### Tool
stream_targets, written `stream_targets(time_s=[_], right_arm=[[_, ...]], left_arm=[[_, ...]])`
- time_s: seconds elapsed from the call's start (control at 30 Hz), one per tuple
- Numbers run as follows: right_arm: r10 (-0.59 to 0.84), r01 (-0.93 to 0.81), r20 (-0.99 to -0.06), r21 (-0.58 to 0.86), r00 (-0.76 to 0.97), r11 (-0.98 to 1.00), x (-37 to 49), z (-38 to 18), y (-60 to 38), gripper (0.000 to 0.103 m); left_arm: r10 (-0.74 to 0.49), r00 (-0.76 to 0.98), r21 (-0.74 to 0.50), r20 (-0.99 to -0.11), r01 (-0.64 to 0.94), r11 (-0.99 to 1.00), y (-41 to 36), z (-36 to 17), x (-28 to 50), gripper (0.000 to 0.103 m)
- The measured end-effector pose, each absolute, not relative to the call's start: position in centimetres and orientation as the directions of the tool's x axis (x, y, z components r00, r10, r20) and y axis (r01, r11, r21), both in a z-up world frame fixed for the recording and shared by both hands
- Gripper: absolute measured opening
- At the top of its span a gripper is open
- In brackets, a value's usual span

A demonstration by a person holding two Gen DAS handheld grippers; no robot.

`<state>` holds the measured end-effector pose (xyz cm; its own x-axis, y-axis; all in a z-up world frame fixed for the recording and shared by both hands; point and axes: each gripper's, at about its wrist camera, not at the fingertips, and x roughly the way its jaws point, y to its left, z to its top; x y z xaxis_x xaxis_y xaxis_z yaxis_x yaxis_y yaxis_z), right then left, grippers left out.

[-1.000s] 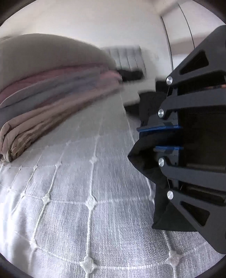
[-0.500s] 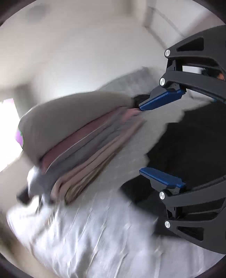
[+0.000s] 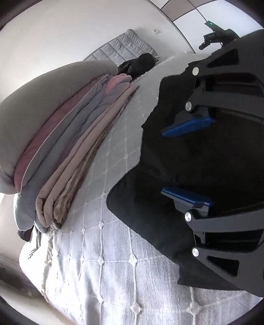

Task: Fold large clothes

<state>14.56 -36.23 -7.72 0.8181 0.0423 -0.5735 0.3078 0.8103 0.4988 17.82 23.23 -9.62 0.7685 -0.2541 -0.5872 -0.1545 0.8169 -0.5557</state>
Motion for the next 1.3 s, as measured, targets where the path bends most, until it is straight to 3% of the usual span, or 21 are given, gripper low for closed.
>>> stream_targets(time_s=[0.13,0.23,0.33,0.47,0.53,0.73,1.03,1.1,1.2,1.3], right_arm=[[0.076,0.208,-0.498,0.489,0.864,0.847,13.6,-5.2,-34.0,0.087],[0.136,0.146,-0.478,0.507,0.868,0.850,15.6,-4.4,-31.9,0.087],[0.176,0.094,-0.505,0.463,0.845,0.881,17.9,-5.3,-29.8,0.087],[0.180,0.135,-0.571,0.465,0.801,0.875,19.6,-8.0,-30.9,0.087],[0.187,0.181,-0.573,0.523,0.798,0.833,20.6,-9.2,-33.1,0.087],[0.078,0.276,-0.565,0.514,0.821,0.812,20.6,-9.0,-36.7,0.087],[0.117,0.123,-0.493,0.427,0.862,0.896,10.7,-1.9,-36.6,0.087],[0.101,0.109,-0.512,0.364,0.853,0.925,8.4,-1.9,-36.2,0.087],[0.038,0.161,-0.577,0.290,0.816,0.943,7.7,-4.2,-36.6,0.091],[0.112,0.294,-0.697,0.436,0.708,0.851,9.3,-8.0,-39.8,0.091]], left_arm=[[-0.290,0.836,-0.555,-0.467,-0.022,0.831,19.8,-4.8,15.3,0.052],[-0.391,0.824,-0.596,-0.411,0.082,0.799,15.1,-2.8,16.3,0.058],[-0.493,0.759,-0.611,-0.426,0.161,0.775,9.5,-3.6,19.9,0.058],[-0.449,0.724,-0.559,-0.523,0.106,0.822,6.4,-8.1,25.3,0.058],[-0.428,0.723,-0.583,-0.543,0.043,0.811,7.8,-10.4,27.6,0.057],[-0.365,0.778,-0.651,-0.511,-0.072,0.756,12.9,-11.8,29.0,0.057],[-0.376,0.774,-0.553,-0.509,0.040,0.832,17.4,-5.1,18.6,0.058],[-0.369,0.776,-0.562,-0.512,0.022,0.827,19.1,-4.7,15.5,0.066],[-0.333,0.766,-0.564,-0.550,-0.047,0.825,22.2,-6.2,11.9,0.067],[-0.351,0.706,-0.622,-0.615,-0.161,0.766,24.8,-10.0,11.8,0.063]])
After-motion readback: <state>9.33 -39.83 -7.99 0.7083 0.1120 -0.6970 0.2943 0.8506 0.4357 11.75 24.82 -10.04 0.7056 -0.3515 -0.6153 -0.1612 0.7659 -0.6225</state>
